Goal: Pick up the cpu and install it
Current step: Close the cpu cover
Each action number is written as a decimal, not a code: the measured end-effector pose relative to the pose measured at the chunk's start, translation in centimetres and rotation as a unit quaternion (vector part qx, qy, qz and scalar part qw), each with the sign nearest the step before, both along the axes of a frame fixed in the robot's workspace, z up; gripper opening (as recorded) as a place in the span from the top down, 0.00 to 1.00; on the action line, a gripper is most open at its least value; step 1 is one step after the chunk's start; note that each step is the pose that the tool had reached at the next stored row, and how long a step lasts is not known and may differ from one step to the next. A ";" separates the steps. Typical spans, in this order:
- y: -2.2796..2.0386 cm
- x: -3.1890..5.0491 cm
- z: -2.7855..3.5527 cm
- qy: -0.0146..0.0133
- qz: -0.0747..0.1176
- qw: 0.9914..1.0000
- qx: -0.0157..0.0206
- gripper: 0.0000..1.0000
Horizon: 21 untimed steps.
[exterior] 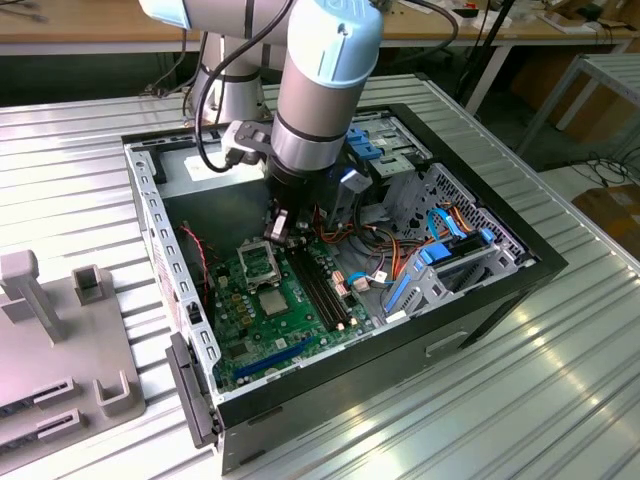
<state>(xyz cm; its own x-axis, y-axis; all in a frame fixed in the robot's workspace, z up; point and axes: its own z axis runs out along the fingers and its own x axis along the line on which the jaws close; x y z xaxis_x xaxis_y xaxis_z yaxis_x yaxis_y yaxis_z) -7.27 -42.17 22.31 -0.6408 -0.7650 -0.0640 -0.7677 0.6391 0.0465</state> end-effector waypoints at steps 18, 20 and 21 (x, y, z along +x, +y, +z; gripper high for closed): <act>0.10 0.00 1.01 0.000 0.041 0.999 -0.004 0.89; 0.12 0.00 1.13 0.000 0.044 0.999 -0.004 0.89; 0.13 0.00 1.18 0.000 0.046 0.999 -0.004 0.89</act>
